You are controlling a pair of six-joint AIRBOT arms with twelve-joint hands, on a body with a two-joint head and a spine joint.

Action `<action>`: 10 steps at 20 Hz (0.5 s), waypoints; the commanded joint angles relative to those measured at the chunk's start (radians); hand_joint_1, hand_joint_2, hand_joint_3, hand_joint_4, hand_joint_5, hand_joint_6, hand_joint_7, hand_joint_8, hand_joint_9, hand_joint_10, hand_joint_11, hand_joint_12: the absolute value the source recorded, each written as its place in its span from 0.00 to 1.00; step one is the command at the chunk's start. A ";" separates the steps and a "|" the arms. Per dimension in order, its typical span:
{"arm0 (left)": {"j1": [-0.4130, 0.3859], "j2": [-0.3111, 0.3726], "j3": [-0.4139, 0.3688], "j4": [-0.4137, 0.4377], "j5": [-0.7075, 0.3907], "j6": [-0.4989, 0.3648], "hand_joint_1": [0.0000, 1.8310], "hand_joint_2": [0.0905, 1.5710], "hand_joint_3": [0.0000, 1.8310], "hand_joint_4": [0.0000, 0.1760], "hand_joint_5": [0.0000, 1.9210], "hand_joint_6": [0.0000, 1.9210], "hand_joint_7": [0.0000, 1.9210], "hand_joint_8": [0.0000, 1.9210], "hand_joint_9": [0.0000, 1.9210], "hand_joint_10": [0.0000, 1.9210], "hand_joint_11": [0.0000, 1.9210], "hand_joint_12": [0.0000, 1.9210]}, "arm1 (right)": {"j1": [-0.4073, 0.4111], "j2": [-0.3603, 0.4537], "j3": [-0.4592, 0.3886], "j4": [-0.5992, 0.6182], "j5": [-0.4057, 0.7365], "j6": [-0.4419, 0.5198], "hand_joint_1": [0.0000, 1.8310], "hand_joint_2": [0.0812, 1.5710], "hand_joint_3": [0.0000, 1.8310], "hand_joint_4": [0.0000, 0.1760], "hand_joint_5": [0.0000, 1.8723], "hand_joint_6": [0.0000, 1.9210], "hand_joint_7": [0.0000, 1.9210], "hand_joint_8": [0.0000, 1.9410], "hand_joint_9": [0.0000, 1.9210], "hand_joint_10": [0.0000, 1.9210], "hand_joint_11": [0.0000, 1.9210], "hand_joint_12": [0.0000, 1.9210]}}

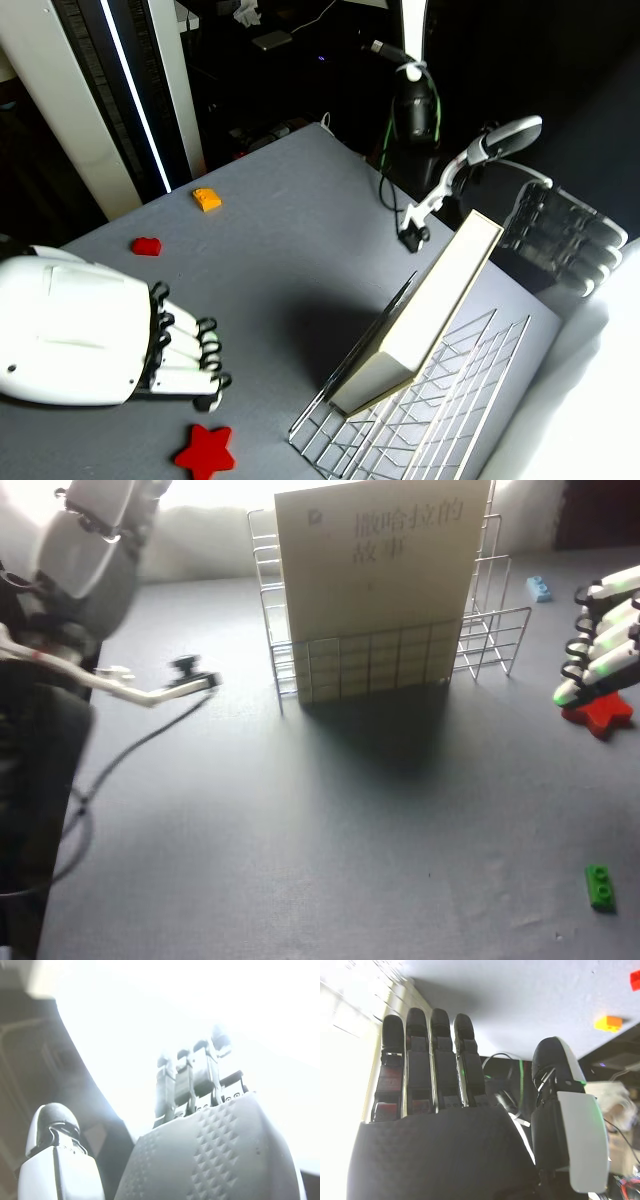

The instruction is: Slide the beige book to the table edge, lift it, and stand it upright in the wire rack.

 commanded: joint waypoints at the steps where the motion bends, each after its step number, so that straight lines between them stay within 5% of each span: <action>1: 0.009 0.036 -0.015 -0.001 -0.083 0.032 0.21 0.60 0.00 0.13 0.13 0.00 0.07 0.00 0.05 0.00 0.00 0.16 | 0.018 0.007 -0.001 0.045 -0.026 -0.014 0.10 0.74 0.00 0.00 0.21 0.00 0.21 0.00 0.20 0.00 0.00 0.49; 3: 0.039 0.133 -0.093 -0.001 -0.044 0.143 0.23 0.60 0.00 0.07 0.14 0.00 0.08 0.00 0.05 0.00 0.00 0.16 | 0.030 0.007 -0.004 0.056 -0.001 -0.038 0.11 0.74 0.00 0.00 0.22 0.00 0.22 0.01 0.21 0.01 0.01 0.50; 7: 0.101 0.270 -0.164 0.010 -0.032 0.230 0.23 0.62 0.01 0.04 0.16 0.01 0.10 0.00 0.06 0.00 0.00 0.19 | 0.020 0.006 -0.004 0.167 0.038 -0.159 0.10 0.74 0.00 0.00 0.22 0.00 0.22 0.00 0.21 0.00 0.01 0.50; 10: 0.150 0.385 -0.189 0.160 0.003 0.266 0.23 0.64 0.00 0.02 0.16 0.00 0.10 0.00 0.06 0.00 0.00 0.20 | 0.027 0.005 -0.010 0.185 0.070 -0.168 0.11 0.74 0.00 0.00 0.22 0.00 0.21 0.00 0.21 0.00 0.01 0.50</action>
